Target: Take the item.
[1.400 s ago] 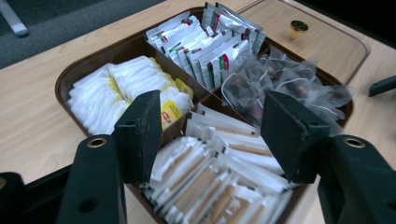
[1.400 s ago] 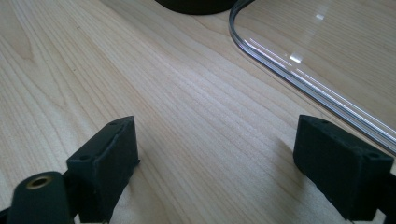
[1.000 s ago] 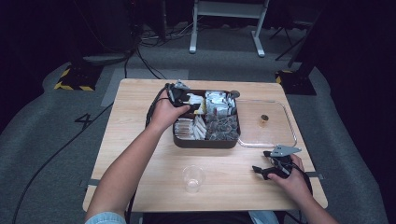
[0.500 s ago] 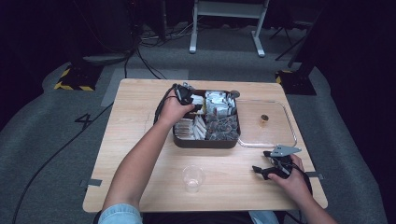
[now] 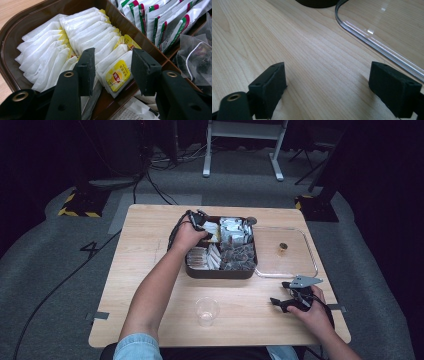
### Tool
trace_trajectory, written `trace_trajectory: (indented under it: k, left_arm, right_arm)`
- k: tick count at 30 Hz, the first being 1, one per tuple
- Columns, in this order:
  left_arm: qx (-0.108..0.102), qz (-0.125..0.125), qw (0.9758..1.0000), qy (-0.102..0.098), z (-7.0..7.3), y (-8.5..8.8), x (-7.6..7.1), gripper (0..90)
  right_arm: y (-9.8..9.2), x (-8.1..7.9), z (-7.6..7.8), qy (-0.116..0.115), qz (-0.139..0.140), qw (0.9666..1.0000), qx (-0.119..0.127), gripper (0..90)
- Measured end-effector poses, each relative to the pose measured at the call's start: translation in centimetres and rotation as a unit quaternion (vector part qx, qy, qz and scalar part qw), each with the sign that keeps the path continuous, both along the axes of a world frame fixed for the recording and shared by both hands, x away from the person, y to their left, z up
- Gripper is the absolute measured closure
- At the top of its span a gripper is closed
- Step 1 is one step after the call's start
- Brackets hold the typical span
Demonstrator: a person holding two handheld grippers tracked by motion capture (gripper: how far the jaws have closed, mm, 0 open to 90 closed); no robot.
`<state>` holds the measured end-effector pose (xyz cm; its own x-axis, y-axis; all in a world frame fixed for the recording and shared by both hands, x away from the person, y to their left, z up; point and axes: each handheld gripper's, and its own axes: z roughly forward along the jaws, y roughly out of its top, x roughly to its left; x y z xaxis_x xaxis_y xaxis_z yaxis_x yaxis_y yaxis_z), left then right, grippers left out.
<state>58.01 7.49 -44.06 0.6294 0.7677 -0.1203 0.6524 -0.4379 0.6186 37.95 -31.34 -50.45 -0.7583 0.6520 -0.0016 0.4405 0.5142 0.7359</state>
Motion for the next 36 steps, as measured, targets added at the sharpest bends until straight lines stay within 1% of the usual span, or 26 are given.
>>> trace_trajectory:
  k: [4,7,13,16,18,22,23,25,27,28,30,31,34,35,36]
  left_arm:
    - [0.001,-0.003,1.0000,0.002,-0.1,-0.2,0.0,56.2]
    - [0.004,-0.008,0.9999,0.008,-0.2,-0.4,0.0,58.7]
    - [0.006,-0.010,0.9999,0.012,-0.6,-0.5,0.2,59.4]
    - [0.008,-0.013,0.9998,0.014,-0.7,-0.5,0.2,62.1]
    - [0.009,-0.011,0.9997,0.020,-0.9,-0.5,0.3,63.0]
    - [0.013,-0.009,0.9996,0.025,-1.1,-0.4,0.4,67.4]
    - [0.014,-0.010,0.9994,0.029,-1.2,-0.4,0.4,67.4]
    - [0.017,-0.009,0.9993,0.031,-1.3,-0.4,0.4,68.8]
    - [0.022,-0.006,0.9993,0.031,-1.4,-0.4,0.4,67.5]
    - [0.020,-0.003,0.9993,0.030,-1.4,-0.4,0.4,65.5]
    - [0.020,-0.001,0.9995,0.025,-1.5,-0.3,0.5,58.9]
    - [0.020,-0.001,0.9995,0.025,-1.5,-0.3,0.5,57.2]
    - [0.019,-0.003,0.9995,0.026,-1.5,-0.3,0.5,59.8]
    - [0.018,-0.006,0.9993,0.032,-1.5,-0.3,0.4,63.2]
    - [0.018,-0.006,0.9993,0.032,-1.5,-0.3,0.4,65.7]
  right_arm:
    - [0.0,0.0,0.0,0.000,0.000,1.0000,0.000,14.5]
    - [0.0,0.0,0.0,0.000,0.000,1.0000,0.000,14.6]
    - [0.0,0.0,0.0,0.000,0.000,1.0000,0.000,14.6]
    - [0.0,0.0,0.0,0.000,0.000,1.0000,0.000,14.6]
    - [0.0,0.0,0.0,0.000,0.000,1.0000,0.000,14.6]
    - [0.0,0.0,0.0,0.000,0.000,1.0000,0.000,14.6]
    - [0.0,0.0,0.0,0.000,0.000,1.0000,0.000,14.6]
    - [0.0,0.0,0.0,0.000,0.000,1.0000,0.000,14.6]
    - [0.0,0.0,0.0,0.000,0.000,1.0000,0.000,14.6]
    - [0.0,0.0,0.0,0.000,0.000,1.0000,0.000,14.6]
    - [0.0,0.0,0.0,0.000,0.000,1.0000,0.000,14.6]
    - [0.0,0.0,0.0,0.000,0.000,1.0000,0.000,14.6]
    - [0.0,0.0,0.0,0.000,0.000,1.0000,0.000,14.6]
    - [0.0,0.0,0.0,0.000,0.000,1.0000,0.000,14.6]
    - [0.0,0.0,0.0,0.000,0.000,1.0000,0.000,14.6]
